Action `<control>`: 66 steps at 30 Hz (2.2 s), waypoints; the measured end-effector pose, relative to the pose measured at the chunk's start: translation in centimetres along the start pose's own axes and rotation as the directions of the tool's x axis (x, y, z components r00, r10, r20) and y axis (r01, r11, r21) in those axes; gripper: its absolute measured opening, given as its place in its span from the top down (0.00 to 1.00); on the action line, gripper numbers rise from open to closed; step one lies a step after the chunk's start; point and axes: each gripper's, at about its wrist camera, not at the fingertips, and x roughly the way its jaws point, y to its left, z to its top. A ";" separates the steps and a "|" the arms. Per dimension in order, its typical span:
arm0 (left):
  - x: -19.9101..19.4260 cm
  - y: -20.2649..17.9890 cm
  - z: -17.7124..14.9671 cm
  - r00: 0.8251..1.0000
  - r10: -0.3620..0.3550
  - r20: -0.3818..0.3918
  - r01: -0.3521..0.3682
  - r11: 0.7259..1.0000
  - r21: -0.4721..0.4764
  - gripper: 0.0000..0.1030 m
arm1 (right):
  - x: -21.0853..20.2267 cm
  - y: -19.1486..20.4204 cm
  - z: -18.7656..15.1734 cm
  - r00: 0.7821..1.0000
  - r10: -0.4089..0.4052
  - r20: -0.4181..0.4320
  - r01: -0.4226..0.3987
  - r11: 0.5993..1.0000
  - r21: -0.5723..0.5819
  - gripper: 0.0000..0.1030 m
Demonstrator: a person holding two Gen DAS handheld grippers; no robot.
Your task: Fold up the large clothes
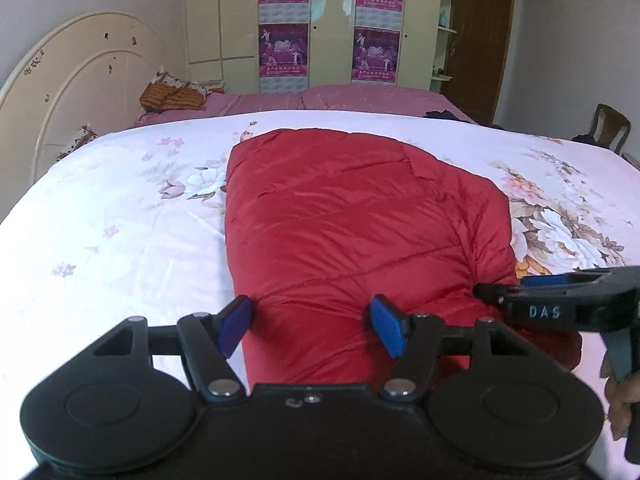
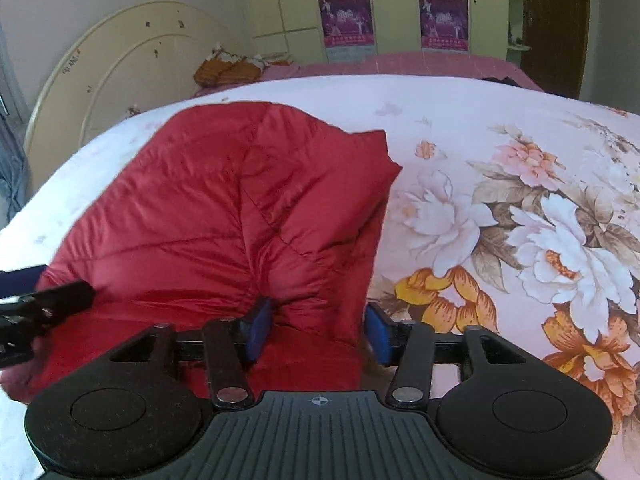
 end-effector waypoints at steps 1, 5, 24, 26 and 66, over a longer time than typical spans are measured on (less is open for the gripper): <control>0.0 0.0 0.0 1.000 0.000 -0.003 0.000 1.000 -0.004 0.33 | 0.2 -0.6 -0.2 1.000 0.015 -0.008 -0.015 0.999 0.035 0.31; -0.1 -0.1 0.2 0.999 0.034 -0.018 -0.034 0.999 -0.031 0.18 | 0.2 -0.6 0.1 1.000 0.005 -0.014 -0.005 1.000 0.020 0.29; -12.6 -5.6 -1.9 0.984 0.173 0.030 -0.171 0.983 -0.072 0.03 | -13.8 -0.7 -1.2 0.993 0.111 0.049 -0.111 0.994 -0.009 0.06; -14.8 -6.6 -2.7 0.985 0.167 0.040 -0.164 0.984 -0.065 0.03 | -16.3 -0.5 -2.3 0.990 0.132 0.058 -0.130 0.991 -0.033 0.00; -33.4 -11.4 -10.0 0.965 0.230 0.128 -0.203 0.960 -0.195 0.03 | -37.4 -0.4 -12.8 0.944 0.122 0.308 -0.080 0.986 -0.144 0.00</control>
